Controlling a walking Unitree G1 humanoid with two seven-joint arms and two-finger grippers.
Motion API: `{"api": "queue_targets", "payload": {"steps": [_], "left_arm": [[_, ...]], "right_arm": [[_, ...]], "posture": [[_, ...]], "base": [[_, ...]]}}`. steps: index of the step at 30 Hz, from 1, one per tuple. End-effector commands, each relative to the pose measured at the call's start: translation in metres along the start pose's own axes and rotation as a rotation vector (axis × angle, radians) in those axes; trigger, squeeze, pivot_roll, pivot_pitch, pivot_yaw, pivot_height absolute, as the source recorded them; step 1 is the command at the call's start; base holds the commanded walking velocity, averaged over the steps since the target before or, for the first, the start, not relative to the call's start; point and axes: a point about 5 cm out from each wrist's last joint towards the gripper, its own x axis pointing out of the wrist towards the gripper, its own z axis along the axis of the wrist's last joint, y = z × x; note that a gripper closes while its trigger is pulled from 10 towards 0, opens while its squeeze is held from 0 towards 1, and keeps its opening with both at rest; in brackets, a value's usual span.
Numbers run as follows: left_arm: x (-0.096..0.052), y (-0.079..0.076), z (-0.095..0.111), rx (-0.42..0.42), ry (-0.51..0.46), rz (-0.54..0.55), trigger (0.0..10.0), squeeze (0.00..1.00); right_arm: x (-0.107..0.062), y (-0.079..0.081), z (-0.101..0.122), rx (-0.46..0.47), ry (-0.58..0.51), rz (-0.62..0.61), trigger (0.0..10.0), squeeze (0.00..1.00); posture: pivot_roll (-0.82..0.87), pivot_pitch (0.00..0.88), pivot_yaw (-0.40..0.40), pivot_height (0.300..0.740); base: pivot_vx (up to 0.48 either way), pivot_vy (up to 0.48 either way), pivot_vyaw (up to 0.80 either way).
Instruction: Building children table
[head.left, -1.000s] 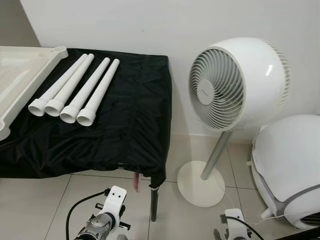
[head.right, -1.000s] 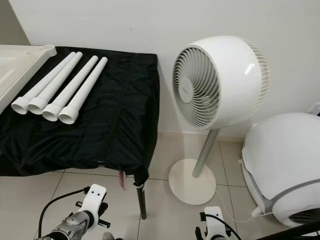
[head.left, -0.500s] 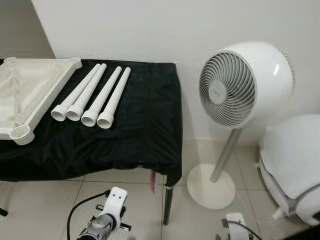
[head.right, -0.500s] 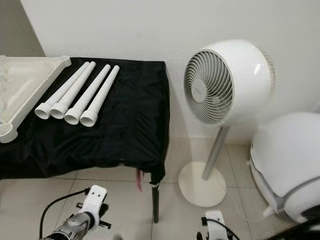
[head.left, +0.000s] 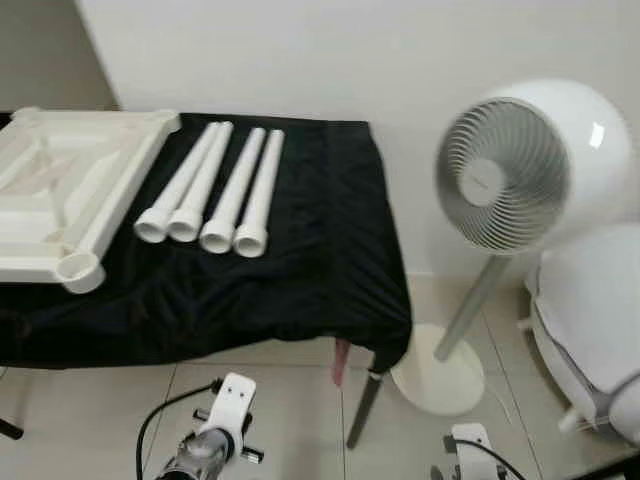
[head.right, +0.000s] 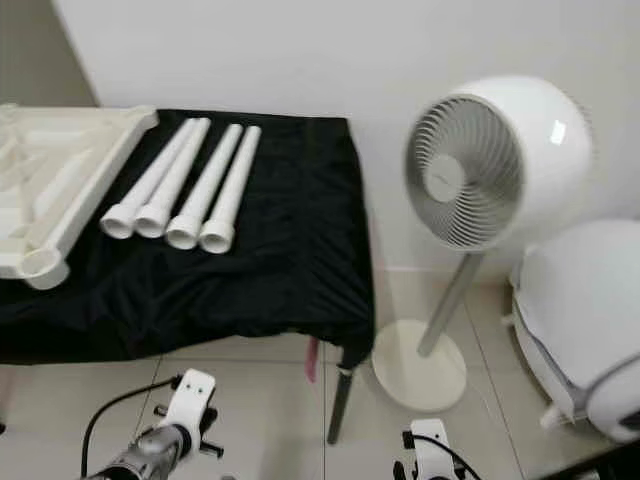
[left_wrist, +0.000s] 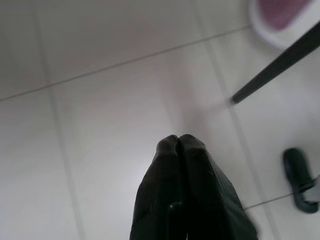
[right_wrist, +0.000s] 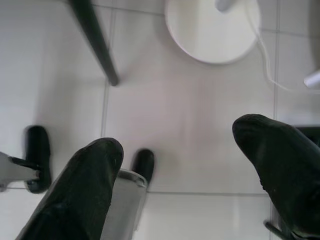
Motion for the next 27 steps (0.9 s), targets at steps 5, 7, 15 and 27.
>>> {"api": "queue_targets", "payload": {"steps": [5, 7, 15, 27], "left_arm": [[-0.0005, -0.0010, -0.0046, -0.006, 0.021, 0.006, 10.0, 0.00], [-0.0005, -0.0009, -0.0046, -0.007, 0.021, 0.007, 10.0, 0.00], [-0.0007, -0.0006, -0.0053, -0.008, 0.023, 0.011, 10.0, 0.00], [-0.0006, -0.0004, -0.0044, -0.008, 0.020, 0.012, 10.0, 0.00]], "right_arm": [[-0.0037, -0.0017, -0.0114, 0.000, 0.039, -0.005, 10.0, 0.00], [-0.0036, -0.0016, -0.0112, 0.000, 0.039, -0.005, 10.0, 0.00], [-0.0036, -0.0014, -0.0111, -0.002, 0.038, -0.004, 10.0, 0.00], [-0.0030, -0.0019, -0.0097, -0.002, 0.035, -0.005, 10.0, 0.00]], "posture": [[-0.01, 0.009, 0.013, 0.740], [-0.01, 0.011, 0.013, 0.740], [-0.01, 0.013, 0.013, 0.740], [-0.01, 0.013, 0.013, 0.740]], "base": [[0.000, 0.332, 0.00], [0.000, 0.334, 0.00], [0.000, 0.343, 0.00], [0.000, 0.352, 0.00]]}}
